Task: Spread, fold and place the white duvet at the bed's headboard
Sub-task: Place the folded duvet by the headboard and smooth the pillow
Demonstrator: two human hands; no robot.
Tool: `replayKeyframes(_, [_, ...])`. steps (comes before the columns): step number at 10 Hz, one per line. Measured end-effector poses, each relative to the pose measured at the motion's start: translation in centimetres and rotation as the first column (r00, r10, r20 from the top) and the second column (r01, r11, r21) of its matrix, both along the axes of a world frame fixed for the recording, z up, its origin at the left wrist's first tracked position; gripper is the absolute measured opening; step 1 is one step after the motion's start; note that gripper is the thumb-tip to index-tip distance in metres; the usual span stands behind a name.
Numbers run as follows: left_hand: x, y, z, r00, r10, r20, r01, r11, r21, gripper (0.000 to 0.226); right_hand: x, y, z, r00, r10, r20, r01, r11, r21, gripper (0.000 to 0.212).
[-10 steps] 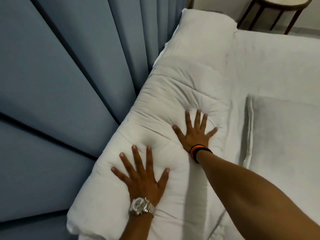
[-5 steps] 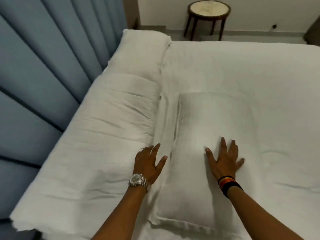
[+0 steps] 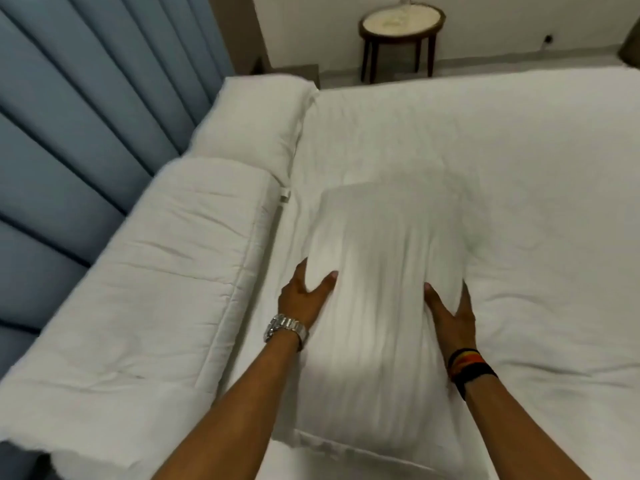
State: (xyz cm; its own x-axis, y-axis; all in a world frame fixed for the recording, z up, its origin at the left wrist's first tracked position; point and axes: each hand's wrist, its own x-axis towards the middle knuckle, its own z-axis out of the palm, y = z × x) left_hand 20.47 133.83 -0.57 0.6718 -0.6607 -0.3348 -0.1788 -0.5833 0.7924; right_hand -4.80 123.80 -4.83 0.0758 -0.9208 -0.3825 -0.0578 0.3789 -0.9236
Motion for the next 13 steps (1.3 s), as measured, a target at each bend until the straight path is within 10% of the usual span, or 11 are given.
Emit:
replayKeyframes(3, [11.4,7.8,21.6,0.912,0.100,0.397,-0.001,0.971,-0.240,0.079,13.1,6.3,16.9,0.967,0.067,0.248,-0.015,0.979,-0.205,0.100])
replayKeyframes(5, [28.9,18.8,26.0,0.874,0.122,0.470,-0.142,0.990,0.008,0.097,27.5,15.8,19.1,0.917,0.346,0.199,-0.297,0.925,-0.237,0.104])
replayKeyframes(7, [39.2,23.7,14.6,0.862,-0.253,0.439,0.044,0.901,0.432,0.088,40.5,21.9,15.9,0.783,0.495,-0.377,-0.563,0.822,-0.090,0.109])
replayKeyframes(8, [41.2,23.5,9.1,0.792,-0.217,0.570,0.051,0.955,0.293,0.071,48.4,21.3,14.3,0.646,0.336,-0.685,-0.678,0.665,-0.313,0.098])
replayKeyframes(11, [40.4,23.0,3.4,0.734,-0.251,0.631,0.072,0.953,0.295,0.071,50.4,19.8,6.7,0.466,0.309,-0.829,-0.752,0.632,-0.187,0.090])
replayKeyframes(12, [40.5,23.2,6.1,0.826,-0.230,0.515,0.077,0.950,0.302,0.072,49.5,20.1,10.4,0.500,0.436,-0.748,-0.755,0.642,-0.131,0.088])
replayKeyframes(13, [41.9,20.0,13.2,0.836,-0.175,0.520,0.092,0.979,0.181,0.073,46.7,20.8,16.8,0.801,0.430,-0.416,-0.570,0.759,-0.313,0.058])
